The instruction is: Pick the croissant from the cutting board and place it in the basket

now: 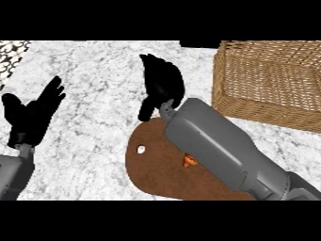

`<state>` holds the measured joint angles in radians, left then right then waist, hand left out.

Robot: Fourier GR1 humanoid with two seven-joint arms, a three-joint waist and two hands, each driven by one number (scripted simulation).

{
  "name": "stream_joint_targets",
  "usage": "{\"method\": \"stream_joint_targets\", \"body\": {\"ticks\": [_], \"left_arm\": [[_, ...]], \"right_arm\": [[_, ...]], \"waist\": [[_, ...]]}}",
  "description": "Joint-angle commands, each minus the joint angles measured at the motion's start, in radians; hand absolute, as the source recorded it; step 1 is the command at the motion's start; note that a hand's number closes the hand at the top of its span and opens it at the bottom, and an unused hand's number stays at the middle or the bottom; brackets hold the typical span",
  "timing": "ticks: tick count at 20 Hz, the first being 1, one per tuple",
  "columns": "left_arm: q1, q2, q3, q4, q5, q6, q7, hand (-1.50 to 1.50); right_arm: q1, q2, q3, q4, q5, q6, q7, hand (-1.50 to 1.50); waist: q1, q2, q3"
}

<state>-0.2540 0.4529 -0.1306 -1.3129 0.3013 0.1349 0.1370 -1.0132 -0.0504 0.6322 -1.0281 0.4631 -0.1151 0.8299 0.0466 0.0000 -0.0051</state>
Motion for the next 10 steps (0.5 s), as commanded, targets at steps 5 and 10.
{"method": "stream_joint_targets", "body": {"ticks": [5,10], "left_arm": [[0.016,-0.023,-0.002,0.002,-0.003,0.011,-0.002,0.00],[0.002,-0.018,0.005,-0.024,-0.004,0.021,0.040,0.00]], "right_arm": [[-0.366,-0.037,-0.048,0.208,0.005,0.421,0.381,-1.50],[-0.433,0.022,-0.151,0.356,-0.128,0.558,0.403,-1.50]], "waist": [[-0.015,-0.008,0.001],[-0.013,-0.001,0.003]]}}
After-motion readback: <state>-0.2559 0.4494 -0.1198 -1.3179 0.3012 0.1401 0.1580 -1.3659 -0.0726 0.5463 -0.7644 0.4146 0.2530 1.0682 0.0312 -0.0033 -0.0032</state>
